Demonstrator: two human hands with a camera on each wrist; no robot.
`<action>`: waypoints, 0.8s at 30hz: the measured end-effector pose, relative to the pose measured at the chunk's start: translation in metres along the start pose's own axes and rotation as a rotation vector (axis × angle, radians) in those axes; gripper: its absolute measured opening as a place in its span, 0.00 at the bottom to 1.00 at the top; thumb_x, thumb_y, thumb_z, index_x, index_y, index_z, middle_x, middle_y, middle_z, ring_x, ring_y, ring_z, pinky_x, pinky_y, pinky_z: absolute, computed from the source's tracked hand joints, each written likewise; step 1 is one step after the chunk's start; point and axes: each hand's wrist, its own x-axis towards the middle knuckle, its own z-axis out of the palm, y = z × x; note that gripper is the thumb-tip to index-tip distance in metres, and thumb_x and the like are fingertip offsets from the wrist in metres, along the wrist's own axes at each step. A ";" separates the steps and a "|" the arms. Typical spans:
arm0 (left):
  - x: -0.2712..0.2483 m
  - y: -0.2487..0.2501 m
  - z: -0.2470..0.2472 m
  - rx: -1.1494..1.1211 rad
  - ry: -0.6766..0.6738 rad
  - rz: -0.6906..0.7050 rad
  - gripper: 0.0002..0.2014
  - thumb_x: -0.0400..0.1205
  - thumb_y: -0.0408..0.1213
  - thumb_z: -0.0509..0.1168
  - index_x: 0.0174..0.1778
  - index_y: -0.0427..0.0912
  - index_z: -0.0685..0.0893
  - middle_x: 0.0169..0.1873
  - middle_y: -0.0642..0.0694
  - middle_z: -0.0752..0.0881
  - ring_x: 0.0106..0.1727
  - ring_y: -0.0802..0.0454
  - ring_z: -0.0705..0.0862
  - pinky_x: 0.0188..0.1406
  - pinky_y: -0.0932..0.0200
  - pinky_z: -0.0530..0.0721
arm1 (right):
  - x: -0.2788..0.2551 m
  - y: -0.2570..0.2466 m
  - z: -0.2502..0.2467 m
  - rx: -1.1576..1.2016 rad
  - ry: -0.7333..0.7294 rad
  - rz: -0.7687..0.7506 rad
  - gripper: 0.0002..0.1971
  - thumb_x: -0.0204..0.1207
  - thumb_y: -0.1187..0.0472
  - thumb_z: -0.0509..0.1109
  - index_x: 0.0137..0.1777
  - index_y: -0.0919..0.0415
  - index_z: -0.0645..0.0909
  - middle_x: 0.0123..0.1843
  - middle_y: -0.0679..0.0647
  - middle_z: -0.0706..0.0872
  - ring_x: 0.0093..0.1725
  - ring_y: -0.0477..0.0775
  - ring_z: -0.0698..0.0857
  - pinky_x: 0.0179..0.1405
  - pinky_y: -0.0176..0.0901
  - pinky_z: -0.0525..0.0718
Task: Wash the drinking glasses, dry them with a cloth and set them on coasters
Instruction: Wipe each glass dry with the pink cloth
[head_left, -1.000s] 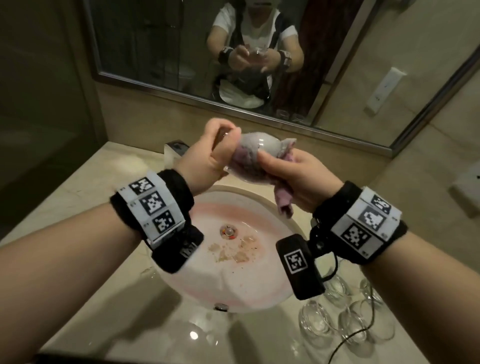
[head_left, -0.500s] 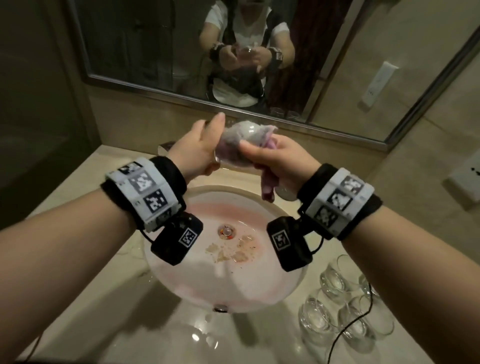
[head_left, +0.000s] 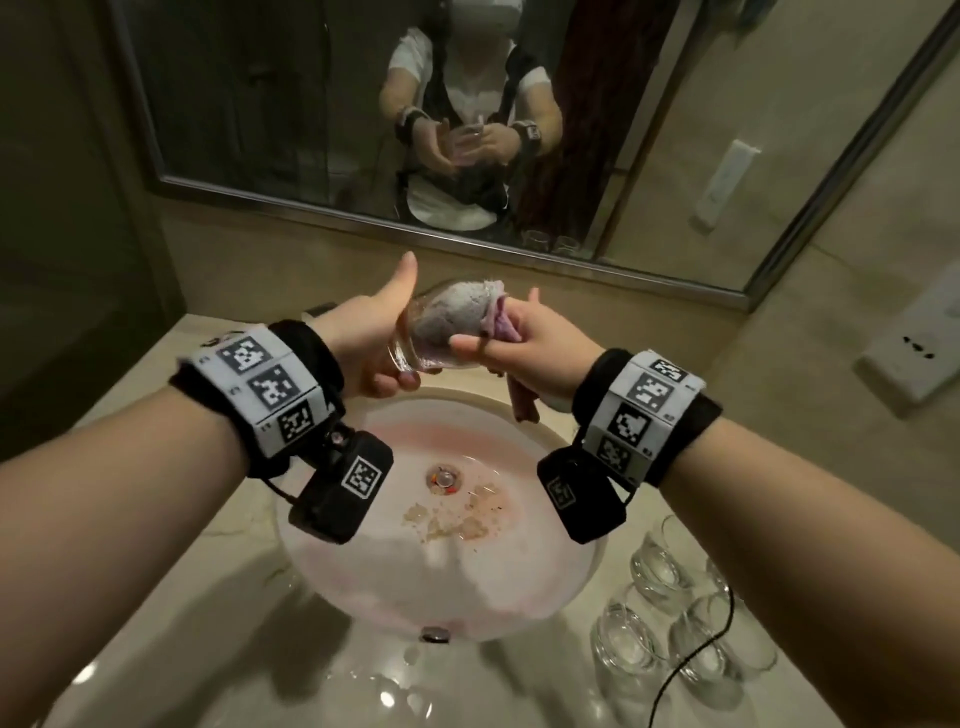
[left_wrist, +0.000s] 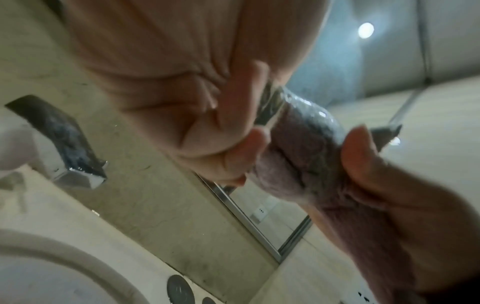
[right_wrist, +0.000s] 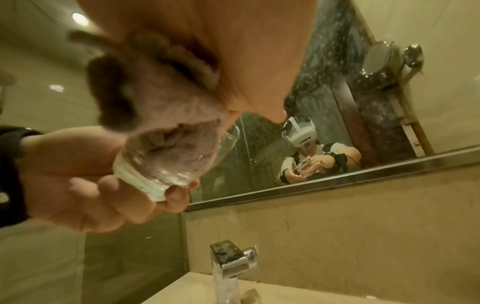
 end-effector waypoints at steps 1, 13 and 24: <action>0.001 0.000 0.002 0.016 0.055 0.034 0.39 0.76 0.73 0.44 0.49 0.39 0.80 0.23 0.46 0.79 0.18 0.55 0.74 0.09 0.71 0.65 | 0.001 0.001 0.000 0.046 -0.008 0.013 0.01 0.79 0.51 0.66 0.47 0.42 0.77 0.32 0.33 0.86 0.37 0.28 0.82 0.58 0.26 0.70; -0.001 -0.010 -0.003 0.260 0.090 0.449 0.44 0.60 0.82 0.52 0.63 0.52 0.62 0.50 0.46 0.81 0.32 0.54 0.82 0.26 0.62 0.83 | -0.001 -0.003 -0.007 0.334 0.102 0.018 0.03 0.79 0.60 0.67 0.44 0.53 0.79 0.32 0.45 0.87 0.29 0.40 0.86 0.33 0.31 0.84; 0.005 -0.011 0.013 0.033 0.193 0.521 0.17 0.82 0.56 0.56 0.59 0.51 0.65 0.44 0.45 0.76 0.32 0.52 0.77 0.22 0.63 0.77 | -0.008 -0.007 -0.014 0.446 0.081 0.110 0.03 0.78 0.62 0.68 0.42 0.58 0.79 0.25 0.45 0.83 0.16 0.42 0.76 0.15 0.31 0.76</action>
